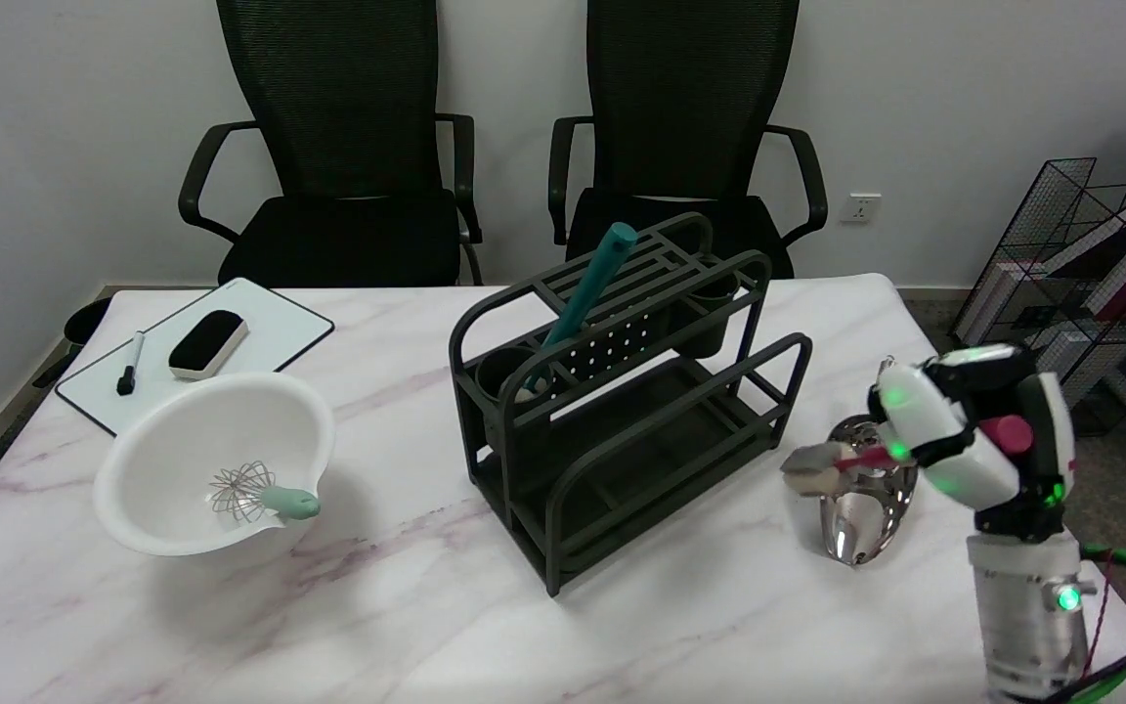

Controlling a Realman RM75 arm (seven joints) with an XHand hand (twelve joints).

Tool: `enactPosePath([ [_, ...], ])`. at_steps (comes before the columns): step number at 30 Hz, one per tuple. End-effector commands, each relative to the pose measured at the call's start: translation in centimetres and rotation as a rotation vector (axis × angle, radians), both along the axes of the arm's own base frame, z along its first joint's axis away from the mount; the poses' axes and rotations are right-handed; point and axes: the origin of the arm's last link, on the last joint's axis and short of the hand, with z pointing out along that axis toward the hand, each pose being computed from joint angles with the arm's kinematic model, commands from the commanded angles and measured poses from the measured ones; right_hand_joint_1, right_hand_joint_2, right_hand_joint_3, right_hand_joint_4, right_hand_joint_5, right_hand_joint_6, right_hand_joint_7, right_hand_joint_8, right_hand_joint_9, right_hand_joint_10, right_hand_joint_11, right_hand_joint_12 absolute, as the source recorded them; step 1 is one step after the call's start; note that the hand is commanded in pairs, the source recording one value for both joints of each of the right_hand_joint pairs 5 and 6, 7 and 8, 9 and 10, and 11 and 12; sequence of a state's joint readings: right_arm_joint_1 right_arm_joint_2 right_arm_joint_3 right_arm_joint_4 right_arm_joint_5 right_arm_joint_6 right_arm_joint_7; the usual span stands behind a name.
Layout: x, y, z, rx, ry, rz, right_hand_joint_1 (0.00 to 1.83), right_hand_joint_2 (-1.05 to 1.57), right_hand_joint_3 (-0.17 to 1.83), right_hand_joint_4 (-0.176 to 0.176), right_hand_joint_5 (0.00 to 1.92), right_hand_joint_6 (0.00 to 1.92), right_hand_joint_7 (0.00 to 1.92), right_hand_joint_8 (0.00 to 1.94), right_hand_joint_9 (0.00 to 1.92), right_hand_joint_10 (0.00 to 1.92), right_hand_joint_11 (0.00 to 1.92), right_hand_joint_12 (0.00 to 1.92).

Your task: Place the pink sponge bottle brush into the kitchen storage rack.

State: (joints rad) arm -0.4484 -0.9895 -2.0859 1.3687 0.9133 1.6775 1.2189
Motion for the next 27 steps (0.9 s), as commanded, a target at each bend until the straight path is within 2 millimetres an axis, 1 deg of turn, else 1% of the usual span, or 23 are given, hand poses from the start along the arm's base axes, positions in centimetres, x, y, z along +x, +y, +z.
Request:
enactPosePath([
  [1,7.2,-5.8,14.2,-0.077,0.011,0.061,1.02,1.49,0.47,0.0,1.92,1.92,1.92,1.92,1.92,1.92,1.92,1.92],
  [3,7.5,-6.3,15.9,-0.082,-0.007,0.041,1.02,1.49,0.47,0.0,1.92,1.92,1.92,1.92,1.92,1.92,1.92,1.92],
  [8,7.7,-6.3,19.1,-0.147,-0.008,-0.011,1.02,1.48,0.48,0.0,1.92,1.92,1.92,1.92,1.92,1.92,1.92,1.92],
  [10,7.9,-6.9,19.5,-0.149,-0.015,-0.023,1.03,1.46,0.48,0.0,1.92,1.92,1.92,1.92,1.92,1.92,1.92,1.92],
  [15,9.2,-9.9,19.7,-0.114,-0.011,-0.049,1.07,1.39,0.49,0.0,1.92,1.92,1.92,1.92,1.92,1.92,1.92,1.92],
  [18,10.2,-11.8,20.4,-0.079,-0.018,-0.066,1.09,1.32,0.5,0.0,1.92,1.92,1.92,1.92,1.92,1.92,1.92,1.92],
  [23,11.8,-14.7,21.4,-0.054,-0.036,-0.113,1.1,1.29,0.5,0.0,1.92,1.92,1.92,1.92,1.92,1.92,1.92,1.92],
  [27,13.2,-16.6,21.1,-0.037,-0.011,-0.116,1.13,1.22,0.53,0.0,1.92,1.92,1.92,1.92,1.92,1.92,1.92,1.92],
])
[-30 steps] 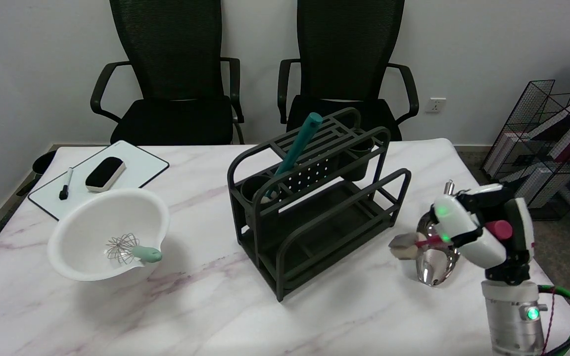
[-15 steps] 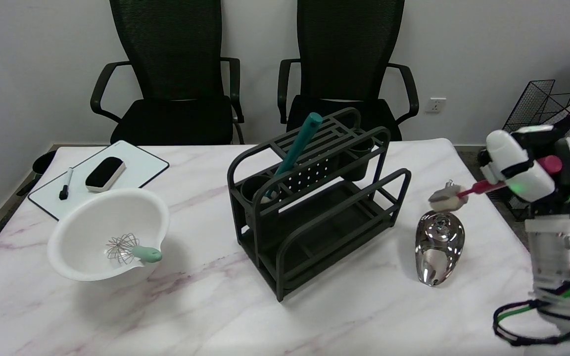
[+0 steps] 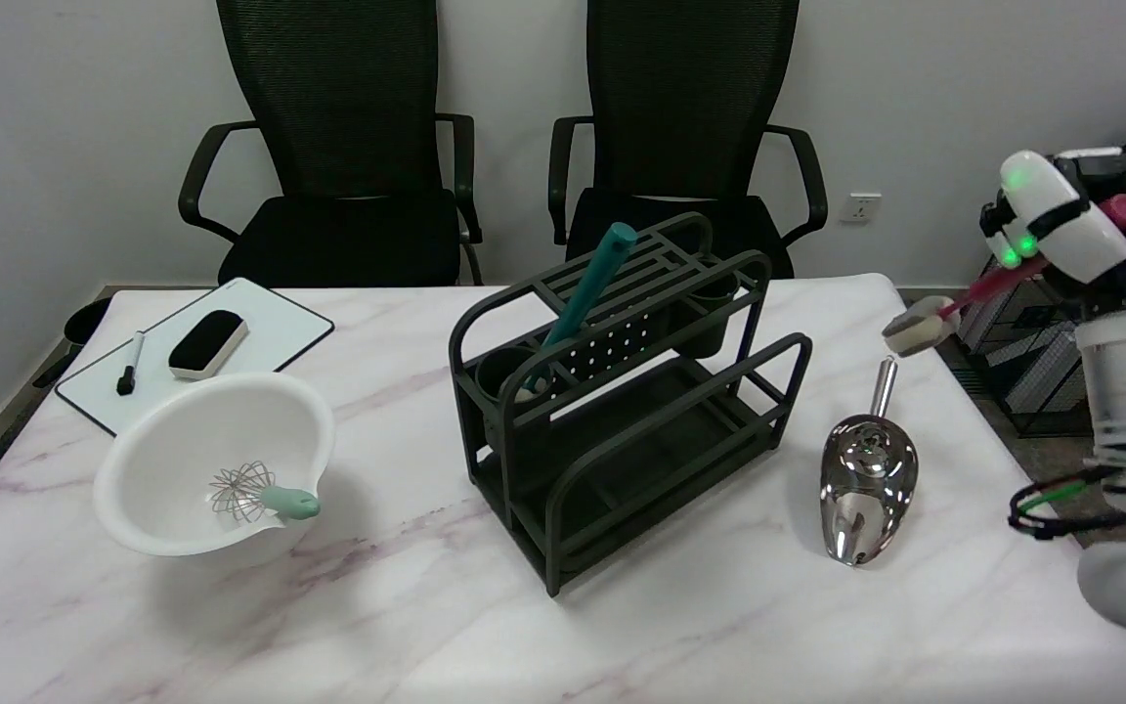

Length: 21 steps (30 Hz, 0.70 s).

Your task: Place the pink sponge bottle brush into the kitchen storage rack.

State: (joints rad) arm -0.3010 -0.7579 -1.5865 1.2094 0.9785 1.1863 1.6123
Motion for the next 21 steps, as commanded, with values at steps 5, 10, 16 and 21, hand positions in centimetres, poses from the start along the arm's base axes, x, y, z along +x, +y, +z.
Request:
enactPosePath([
  [5,7.8,-9.3,3.6,0.062,-0.017,-0.032,1.14,1.19,0.55,0.0,1.92,1.92,1.92,1.92,1.92,1.92,1.92,1.92],
  [10,8.8,-11.2,2.3,0.108,-0.019,-0.017,1.15,1.17,0.56,0.0,1.92,1.92,1.92,1.92,1.92,1.92,1.92,1.92],
  [16,9.8,-13.9,0.2,0.165,-0.049,0.013,1.15,1.14,0.57,0.0,1.92,1.92,1.92,1.92,1.92,1.92,1.92,1.92],
  [21,10.8,-15.6,-1.8,0.226,-0.064,0.037,1.16,1.13,0.58,0.0,1.92,1.92,1.92,1.92,1.92,1.92,1.92,1.92],
])
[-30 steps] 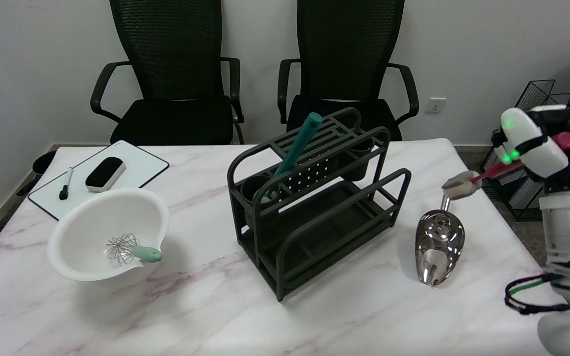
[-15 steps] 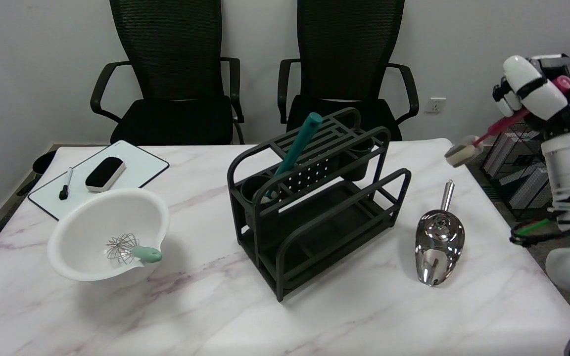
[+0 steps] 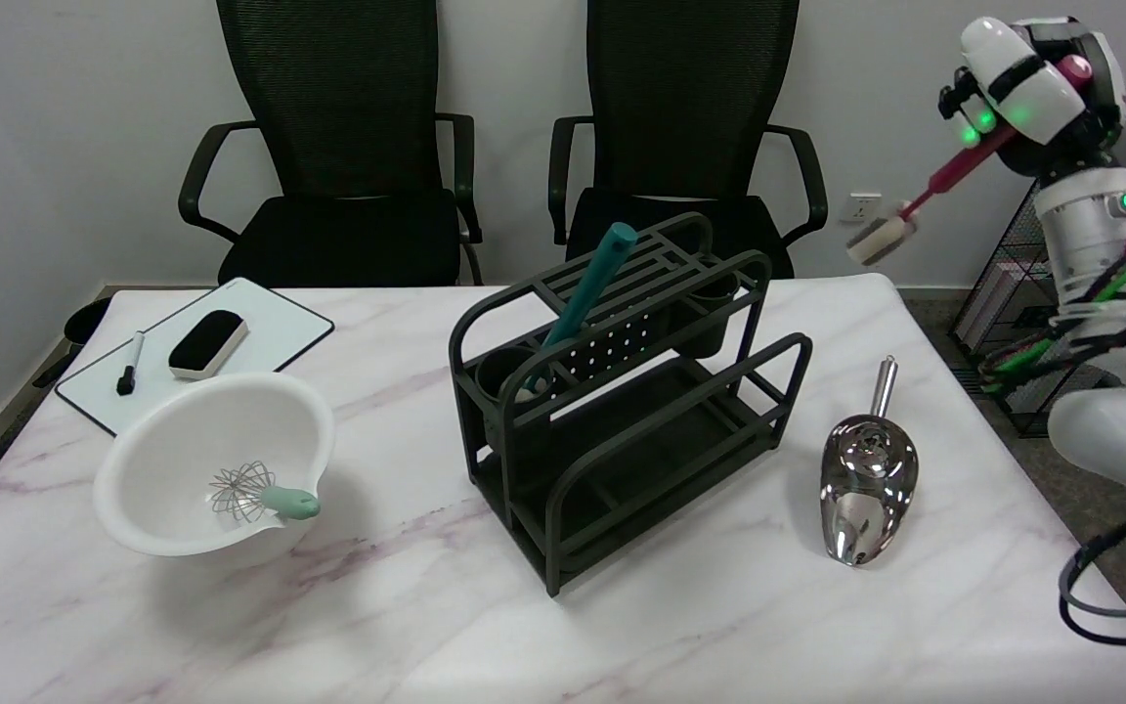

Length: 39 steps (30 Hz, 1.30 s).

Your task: Place the pink sponge bottle brush into the kitchen storage rack.

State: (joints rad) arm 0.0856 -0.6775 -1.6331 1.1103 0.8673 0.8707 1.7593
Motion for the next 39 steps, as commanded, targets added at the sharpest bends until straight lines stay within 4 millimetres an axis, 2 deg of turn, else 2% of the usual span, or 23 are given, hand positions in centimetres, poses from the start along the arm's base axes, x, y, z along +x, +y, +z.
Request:
enactPosePath([
  [1,4.7,-6.9,-4.2,0.155,-0.048,0.052,1.16,1.13,0.58,0.0,1.92,1.92,1.92,1.92,1.92,1.92,1.92,1.92],
  [9,7.2,-8.7,-7.5,0.263,-0.019,0.042,1.17,1.09,0.61,0.0,1.92,1.92,1.92,1.92,1.92,1.92,1.92,1.92],
  [17,7.8,-8.7,-11.2,0.396,0.0,0.017,1.16,1.14,0.6,0.0,1.92,1.92,1.92,1.92,1.92,1.92,1.92,1.92],
  [39,5.9,-8.1,-12.6,0.442,0.031,-0.068,1.14,1.22,0.54,0.0,1.92,1.92,1.92,1.92,1.92,1.92,1.92,1.92],
])
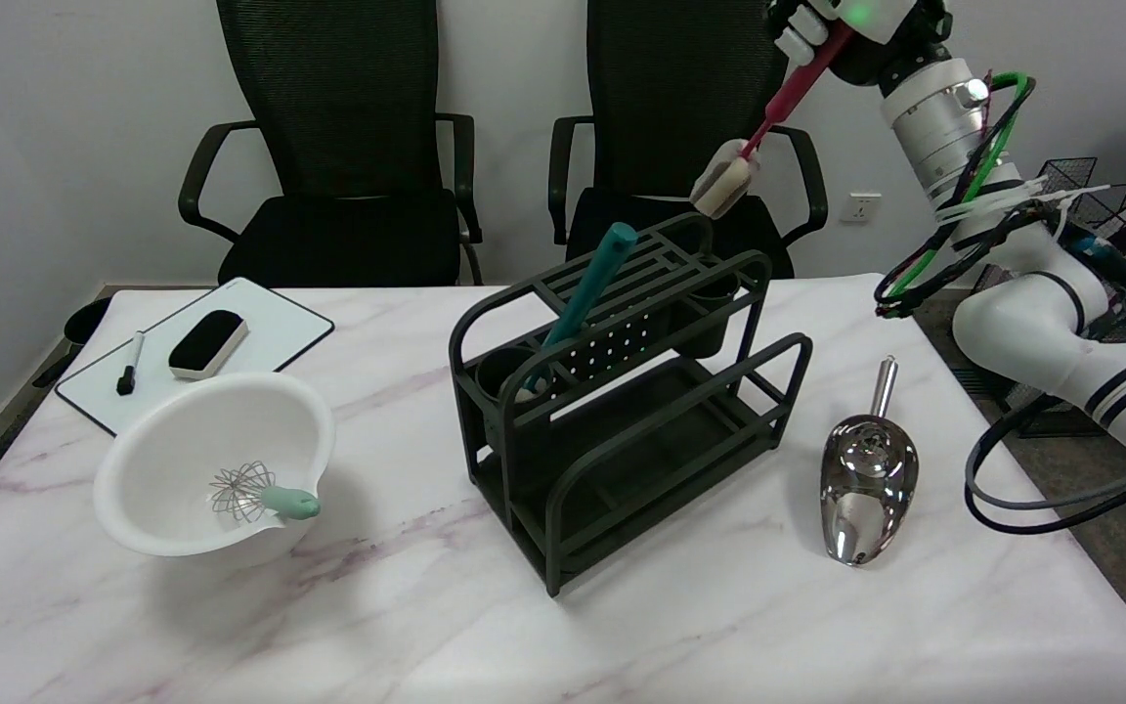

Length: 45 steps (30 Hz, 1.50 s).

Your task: Place the pink sponge bottle brush into the kitchen storage rack.

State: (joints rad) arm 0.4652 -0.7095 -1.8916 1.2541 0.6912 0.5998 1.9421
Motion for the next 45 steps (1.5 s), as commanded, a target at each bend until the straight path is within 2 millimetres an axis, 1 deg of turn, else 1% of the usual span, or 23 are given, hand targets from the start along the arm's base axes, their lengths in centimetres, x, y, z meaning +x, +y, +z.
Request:
enactPosePath([
  [1,-0.6,0.2,-2.0,0.072,0.045,-0.045,1.14,1.23,0.54,0.0,1.92,1.92,1.92,1.92,1.92,1.92,1.92,1.92],
  [5,-1.0,0.7,-1.3,0.056,0.042,-0.052,1.14,1.24,0.53,0.0,1.92,1.92,1.92,1.92,1.92,1.92,1.92,1.92],
  [12,-1.7,1.4,-1.1,0.052,0.035,-0.064,1.14,1.25,0.52,0.0,1.92,1.92,1.92,1.92,1.92,1.92,1.92,1.92],
  [18,-2.2,1.7,-0.5,0.035,0.029,-0.077,1.14,1.26,0.51,0.0,1.92,1.92,1.92,1.92,1.92,1.92,1.92,1.92],
  [29,-3.4,1.5,0.1,0.019,0.026,-0.116,1.13,1.28,0.49,0.0,1.92,1.92,1.92,1.92,1.92,1.92,1.92,1.92],
  [34,-3.9,0.9,-0.1,0.026,0.022,-0.147,1.13,1.28,0.49,0.0,1.92,1.92,1.92,1.92,1.92,1.92,1.92,1.92],
  [45,-4.2,-0.2,0.0,0.021,0.031,-0.166,1.13,1.28,0.49,0.0,1.92,1.92,1.92,1.92,1.92,1.92,1.92,1.92],
])
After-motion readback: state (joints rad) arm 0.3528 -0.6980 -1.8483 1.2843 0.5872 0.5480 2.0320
